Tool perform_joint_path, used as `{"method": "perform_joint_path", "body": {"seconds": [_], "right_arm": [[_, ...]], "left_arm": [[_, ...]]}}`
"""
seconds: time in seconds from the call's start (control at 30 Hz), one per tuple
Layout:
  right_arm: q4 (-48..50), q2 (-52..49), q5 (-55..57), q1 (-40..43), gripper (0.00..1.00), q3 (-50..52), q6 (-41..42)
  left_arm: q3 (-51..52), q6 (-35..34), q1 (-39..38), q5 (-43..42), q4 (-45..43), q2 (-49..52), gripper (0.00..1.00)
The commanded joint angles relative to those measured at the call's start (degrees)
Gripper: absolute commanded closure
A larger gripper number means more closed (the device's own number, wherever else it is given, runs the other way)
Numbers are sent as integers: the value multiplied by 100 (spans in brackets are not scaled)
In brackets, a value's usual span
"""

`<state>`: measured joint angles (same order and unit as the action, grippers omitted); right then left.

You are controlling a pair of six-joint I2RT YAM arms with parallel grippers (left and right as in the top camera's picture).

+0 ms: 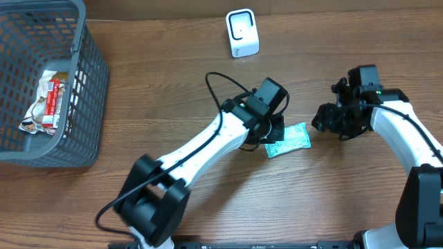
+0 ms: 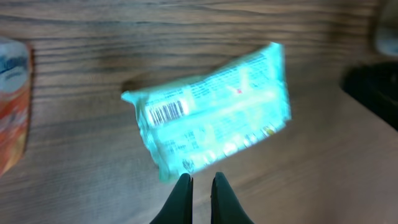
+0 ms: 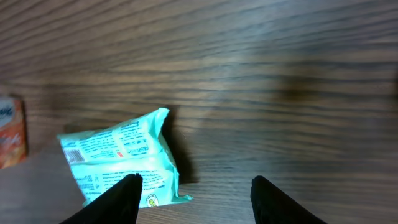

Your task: Scan the item barcode

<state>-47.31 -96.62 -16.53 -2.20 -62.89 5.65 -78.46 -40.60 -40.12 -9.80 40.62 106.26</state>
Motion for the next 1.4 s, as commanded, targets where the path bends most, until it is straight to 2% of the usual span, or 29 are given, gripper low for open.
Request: {"method": "perform_joint_path", "body": {"seconds": [0.0,0.43,0.8,1.07,1.37], "right_arm": [[199,-96,-962,146,41,245,-522],[472,-544,-1381,216,41,420,-595],[1412,-704,-2009,216,43,1119,-382],[1482,-704,-2730,216,46,1207,-398],[1624,-704,-2785,216,47,1207,-396]], "left_arm": [[-4,-334,48,256,-177,378,96],[-7,-334,61,249,-562,1419,96],[-7,-332,70,232,-570,1473,96],[-7,-328,70,232,-551,1473,96],[-7,-315,70,232,-555,1473,96]]}}
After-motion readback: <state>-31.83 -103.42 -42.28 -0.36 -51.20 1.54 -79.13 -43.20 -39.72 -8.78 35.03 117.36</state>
